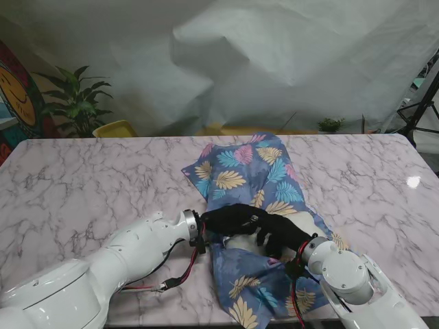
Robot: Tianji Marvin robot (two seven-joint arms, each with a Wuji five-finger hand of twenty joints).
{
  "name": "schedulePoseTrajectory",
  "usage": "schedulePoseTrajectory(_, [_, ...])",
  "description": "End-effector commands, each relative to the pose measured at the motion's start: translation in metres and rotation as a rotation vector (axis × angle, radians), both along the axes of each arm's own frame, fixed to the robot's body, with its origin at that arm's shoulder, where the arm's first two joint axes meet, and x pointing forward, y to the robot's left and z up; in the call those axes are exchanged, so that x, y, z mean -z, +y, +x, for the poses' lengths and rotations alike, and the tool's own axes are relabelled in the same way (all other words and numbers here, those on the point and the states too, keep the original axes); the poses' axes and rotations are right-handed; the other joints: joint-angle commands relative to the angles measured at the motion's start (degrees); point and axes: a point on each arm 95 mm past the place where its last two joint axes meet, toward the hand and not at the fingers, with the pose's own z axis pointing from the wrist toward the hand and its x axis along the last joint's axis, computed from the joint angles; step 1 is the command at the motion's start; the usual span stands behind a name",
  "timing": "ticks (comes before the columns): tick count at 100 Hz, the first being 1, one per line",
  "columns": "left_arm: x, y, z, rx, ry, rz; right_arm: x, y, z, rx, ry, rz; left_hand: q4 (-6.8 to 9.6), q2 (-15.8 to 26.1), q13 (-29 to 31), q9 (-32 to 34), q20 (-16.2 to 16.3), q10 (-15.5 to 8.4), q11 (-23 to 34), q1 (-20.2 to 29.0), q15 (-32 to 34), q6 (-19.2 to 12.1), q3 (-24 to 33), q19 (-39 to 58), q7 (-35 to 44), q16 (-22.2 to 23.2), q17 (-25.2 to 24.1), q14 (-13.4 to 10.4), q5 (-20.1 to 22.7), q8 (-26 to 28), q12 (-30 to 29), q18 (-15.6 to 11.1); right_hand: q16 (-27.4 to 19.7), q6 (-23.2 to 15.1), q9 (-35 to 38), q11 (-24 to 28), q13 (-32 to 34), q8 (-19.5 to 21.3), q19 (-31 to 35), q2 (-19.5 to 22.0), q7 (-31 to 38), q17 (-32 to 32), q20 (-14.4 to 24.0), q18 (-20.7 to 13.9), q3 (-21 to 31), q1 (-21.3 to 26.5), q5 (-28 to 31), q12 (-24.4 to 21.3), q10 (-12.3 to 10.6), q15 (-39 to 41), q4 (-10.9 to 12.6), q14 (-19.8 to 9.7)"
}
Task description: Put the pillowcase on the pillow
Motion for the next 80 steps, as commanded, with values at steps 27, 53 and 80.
schedulePoseTrajectory(27, [0.014,0.015,-0.005,-0.001,0.024,0.066,0.028,-0.017,-0.013,-0.040,-0.099,-0.158,0.01,2.2,3.3,0.7,1.8,0.2,0.5,2.9,3.7,-1.4,-2.2,8.4,0.3,2.1,1.5,3.8,1.2,0.3,0.5,6.5,-5.3,4.4,0.3,-14.2,-9.9,-10.4,-16.6,7.8,-10.5,-18.9,3.2,-7.9,-14.5,-4.3,5.2,-11.3,0.4,-22.5,1.6,-1.1])
schedulePoseTrajectory(53, [0.014,0.015,-0.004,-0.003,0.026,0.075,0.022,-0.018,-0.022,-0.254,-0.103,-0.472,0.10,2.6,3.6,0.8,1.4,0.3,0.5,3.5,3.8,-1.2,-3.2,8.8,0.1,2.3,1.6,3.8,0.9,0.2,0.5,6.4,-3.4,-1.6,20.5,-15.7,-0.8,-13.9,-12.5,27.3,-7.3,-16.4,5.3,-11.0,-38.0,-5.2,24.7,-14.0,-4.9,-14.6,4.3,-4.9])
schedulePoseTrajectory(80, [0.016,0.012,-0.005,0.006,0.023,0.080,0.002,-0.017,-0.023,-0.362,-0.032,-0.662,0.17,2.9,3.8,0.9,1.1,0.2,0.6,4.2,4.0,-1.1,-4.1,9.2,0.1,2.5,1.5,3.8,1.0,0.3,0.5,6.4,9.1,-3.6,26.7,11.4,2.8,-14.6,-1.5,26.9,-3.9,-1.4,4.5,-15.4,-37.2,-6.7,34.0,-1.0,-9.6,29.2,4.8,-10.9])
